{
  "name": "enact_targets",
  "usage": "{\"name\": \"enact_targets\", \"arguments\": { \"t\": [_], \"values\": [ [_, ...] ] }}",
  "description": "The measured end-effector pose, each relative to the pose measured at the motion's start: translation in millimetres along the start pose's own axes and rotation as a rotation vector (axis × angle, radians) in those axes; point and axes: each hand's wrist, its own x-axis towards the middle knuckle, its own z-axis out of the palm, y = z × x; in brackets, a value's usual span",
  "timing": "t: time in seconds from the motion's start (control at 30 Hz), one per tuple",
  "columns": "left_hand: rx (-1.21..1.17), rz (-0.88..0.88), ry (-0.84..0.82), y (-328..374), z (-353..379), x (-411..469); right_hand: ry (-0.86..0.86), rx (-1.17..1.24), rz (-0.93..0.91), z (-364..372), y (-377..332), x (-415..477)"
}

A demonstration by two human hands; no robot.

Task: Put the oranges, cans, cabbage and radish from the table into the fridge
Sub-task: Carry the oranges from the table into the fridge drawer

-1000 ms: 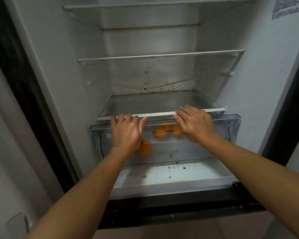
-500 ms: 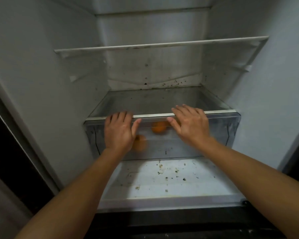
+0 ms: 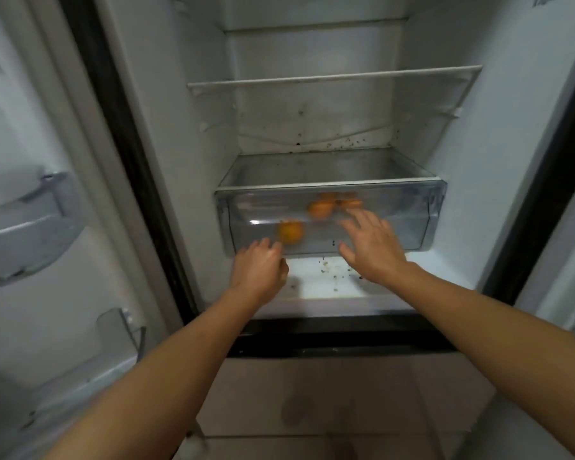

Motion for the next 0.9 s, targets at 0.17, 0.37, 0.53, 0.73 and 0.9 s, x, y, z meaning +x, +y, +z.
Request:
{"name": "enact_targets", "arguments": {
  "t": [0.17, 0.37, 0.53, 0.73, 0.9],
  "values": [
    [-0.03, 0.04, -0.047, -0.6, -18.7, -83.7, -0.063, 0.024, -0.113, -4.9, -49.5, -47.4],
    [0.083, -0.079, -0.137, -14.7, -39.3, -202.0, -0.117, 0.11, -0.36, -0.7, -112.2, -94.3],
    [0.135, -0.298, -0.316, -8.3, -47.4, -333.2, -0.218, 0.153, -0.629, 23.0, -191.4, -159.0],
    [0.229, -0.618, -0.513, -15.6, -92.8, -509.2, -0.294, 0.294, -0.903, 17.6, -323.3, -258.8],
    [0.271, -0.886, -0.473, -38.5, -155.4, -645.2, -0.25, 0.397, -1.068, -21.1, -438.0, -324.8]
  ]
}}
